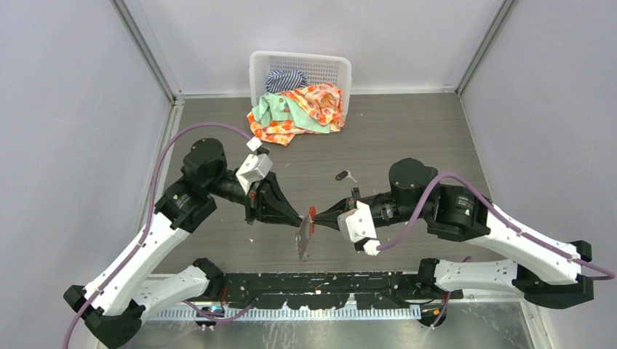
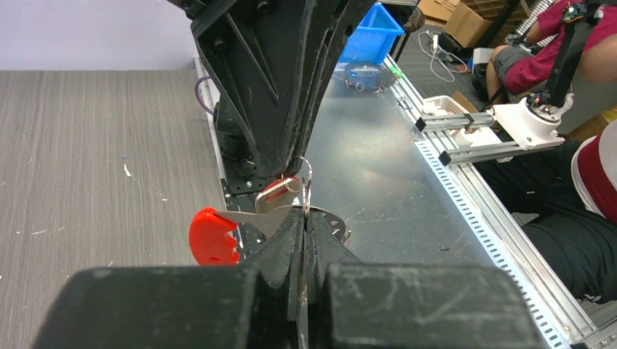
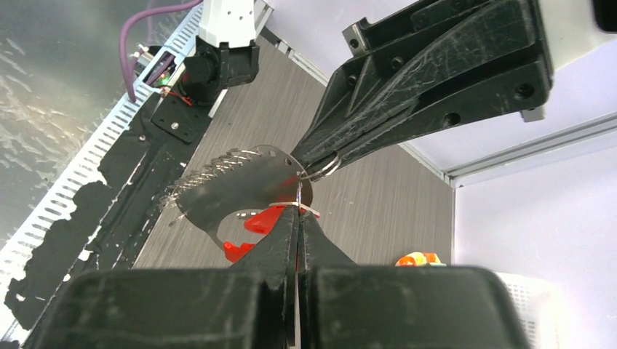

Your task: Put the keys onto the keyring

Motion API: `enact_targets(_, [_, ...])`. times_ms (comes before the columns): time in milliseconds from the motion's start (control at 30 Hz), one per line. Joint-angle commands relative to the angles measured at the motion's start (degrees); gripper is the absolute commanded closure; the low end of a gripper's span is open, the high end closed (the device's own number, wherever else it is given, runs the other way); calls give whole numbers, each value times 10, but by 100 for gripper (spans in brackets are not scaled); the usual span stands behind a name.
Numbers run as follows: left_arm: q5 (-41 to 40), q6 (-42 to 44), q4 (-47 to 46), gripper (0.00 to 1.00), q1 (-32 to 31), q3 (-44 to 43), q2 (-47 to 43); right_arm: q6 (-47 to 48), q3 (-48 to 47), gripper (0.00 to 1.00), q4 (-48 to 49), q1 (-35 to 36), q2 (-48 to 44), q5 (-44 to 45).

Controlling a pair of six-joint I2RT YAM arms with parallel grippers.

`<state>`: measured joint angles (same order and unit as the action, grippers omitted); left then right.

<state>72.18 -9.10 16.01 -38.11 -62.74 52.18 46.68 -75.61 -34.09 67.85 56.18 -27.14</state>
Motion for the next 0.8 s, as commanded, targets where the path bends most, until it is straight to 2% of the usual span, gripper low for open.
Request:
enact_targets(0, [-1,-10,-32,100,1,-22,-4,12,-15,99,6,-2,9,-16])
enact_targets(767, [-1,7,-15,100,0,-21,-4,15,-20,99,17,-1,-5,6])
